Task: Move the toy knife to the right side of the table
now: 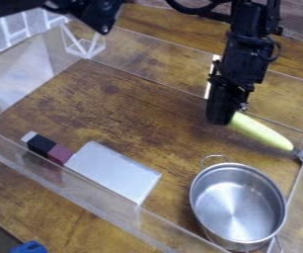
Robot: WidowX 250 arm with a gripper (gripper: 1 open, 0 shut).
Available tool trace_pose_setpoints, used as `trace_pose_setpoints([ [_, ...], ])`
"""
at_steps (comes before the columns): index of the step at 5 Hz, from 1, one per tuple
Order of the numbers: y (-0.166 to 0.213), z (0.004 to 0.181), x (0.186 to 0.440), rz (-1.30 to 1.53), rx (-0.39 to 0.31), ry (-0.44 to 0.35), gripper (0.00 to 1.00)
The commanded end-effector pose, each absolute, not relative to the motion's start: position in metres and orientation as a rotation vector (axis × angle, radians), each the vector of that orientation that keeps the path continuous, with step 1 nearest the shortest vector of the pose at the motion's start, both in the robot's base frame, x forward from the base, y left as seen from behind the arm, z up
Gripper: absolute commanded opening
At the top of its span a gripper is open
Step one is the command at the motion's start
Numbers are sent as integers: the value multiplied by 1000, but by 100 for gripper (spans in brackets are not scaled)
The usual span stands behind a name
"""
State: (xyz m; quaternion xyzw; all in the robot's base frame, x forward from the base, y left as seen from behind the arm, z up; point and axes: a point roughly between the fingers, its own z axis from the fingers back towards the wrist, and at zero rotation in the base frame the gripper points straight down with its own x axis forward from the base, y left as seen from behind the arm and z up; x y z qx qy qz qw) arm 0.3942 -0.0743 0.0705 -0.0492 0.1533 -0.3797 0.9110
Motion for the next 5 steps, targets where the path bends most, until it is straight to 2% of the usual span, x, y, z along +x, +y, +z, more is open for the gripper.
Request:
trace_pose_setpoints([
  [1, -75, 115, 398, -787, -91, 184, 0],
  [3, -69, 117, 399, -684, -126, 176, 0],
  [4, -67, 118, 400, -618, -137, 173, 100],
  [5, -63, 108, 393, -623, -142, 176, 100],
])
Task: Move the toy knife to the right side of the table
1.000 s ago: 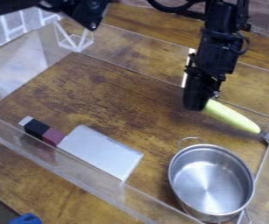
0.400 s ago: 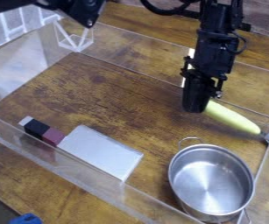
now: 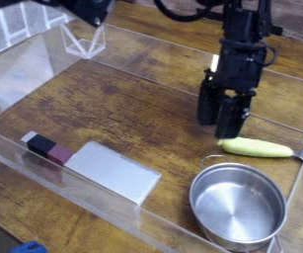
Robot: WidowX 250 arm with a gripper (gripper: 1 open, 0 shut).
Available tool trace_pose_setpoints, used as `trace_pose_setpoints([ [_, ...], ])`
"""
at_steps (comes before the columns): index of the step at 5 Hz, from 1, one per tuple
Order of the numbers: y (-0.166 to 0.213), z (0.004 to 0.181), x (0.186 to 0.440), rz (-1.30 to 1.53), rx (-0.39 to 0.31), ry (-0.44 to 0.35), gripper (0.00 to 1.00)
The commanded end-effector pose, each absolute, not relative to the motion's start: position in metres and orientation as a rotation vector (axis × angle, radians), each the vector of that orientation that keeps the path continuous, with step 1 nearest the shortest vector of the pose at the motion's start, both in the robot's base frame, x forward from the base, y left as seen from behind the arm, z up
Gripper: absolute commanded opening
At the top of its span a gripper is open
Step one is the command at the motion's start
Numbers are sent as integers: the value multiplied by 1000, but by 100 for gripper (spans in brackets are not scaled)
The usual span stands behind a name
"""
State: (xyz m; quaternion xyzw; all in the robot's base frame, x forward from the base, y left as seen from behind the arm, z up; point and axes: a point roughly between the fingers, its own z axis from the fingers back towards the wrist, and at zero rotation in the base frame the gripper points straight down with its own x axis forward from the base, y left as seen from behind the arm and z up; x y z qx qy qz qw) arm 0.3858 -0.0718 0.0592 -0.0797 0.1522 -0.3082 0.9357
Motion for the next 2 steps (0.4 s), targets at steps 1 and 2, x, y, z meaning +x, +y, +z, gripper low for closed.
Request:
trace_pose_setpoints([
  [1, -60, 96, 387, -633, -139, 176, 100],
  [2, -60, 116, 388, -626, -94, 158, 100],
])
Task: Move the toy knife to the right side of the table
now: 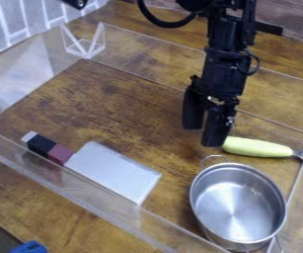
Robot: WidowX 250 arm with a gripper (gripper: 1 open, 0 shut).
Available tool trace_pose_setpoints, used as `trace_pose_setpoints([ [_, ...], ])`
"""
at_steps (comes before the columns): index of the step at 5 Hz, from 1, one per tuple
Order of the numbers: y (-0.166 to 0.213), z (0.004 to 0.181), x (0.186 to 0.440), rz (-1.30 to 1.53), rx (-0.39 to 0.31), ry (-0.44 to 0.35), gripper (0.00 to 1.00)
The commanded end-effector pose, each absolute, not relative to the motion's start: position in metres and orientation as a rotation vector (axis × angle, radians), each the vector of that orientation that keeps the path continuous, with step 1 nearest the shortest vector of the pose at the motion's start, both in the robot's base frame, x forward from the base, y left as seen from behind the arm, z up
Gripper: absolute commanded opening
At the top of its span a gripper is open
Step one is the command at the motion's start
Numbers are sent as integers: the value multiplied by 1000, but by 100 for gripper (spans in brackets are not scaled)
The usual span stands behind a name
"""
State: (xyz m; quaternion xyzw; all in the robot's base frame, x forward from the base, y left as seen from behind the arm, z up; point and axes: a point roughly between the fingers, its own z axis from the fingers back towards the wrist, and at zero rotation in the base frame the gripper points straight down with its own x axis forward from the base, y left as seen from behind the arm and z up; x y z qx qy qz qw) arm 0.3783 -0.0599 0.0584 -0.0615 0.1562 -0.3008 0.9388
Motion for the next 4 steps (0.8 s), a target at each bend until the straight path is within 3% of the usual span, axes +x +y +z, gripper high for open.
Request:
trace_pose_setpoints([
  [1, -64, 125, 388, -629, -73, 147, 100],
  [3, -60, 134, 371, -749, -35, 127, 100],
  [4, -62, 129, 368, -779, -12, 114, 100],
])
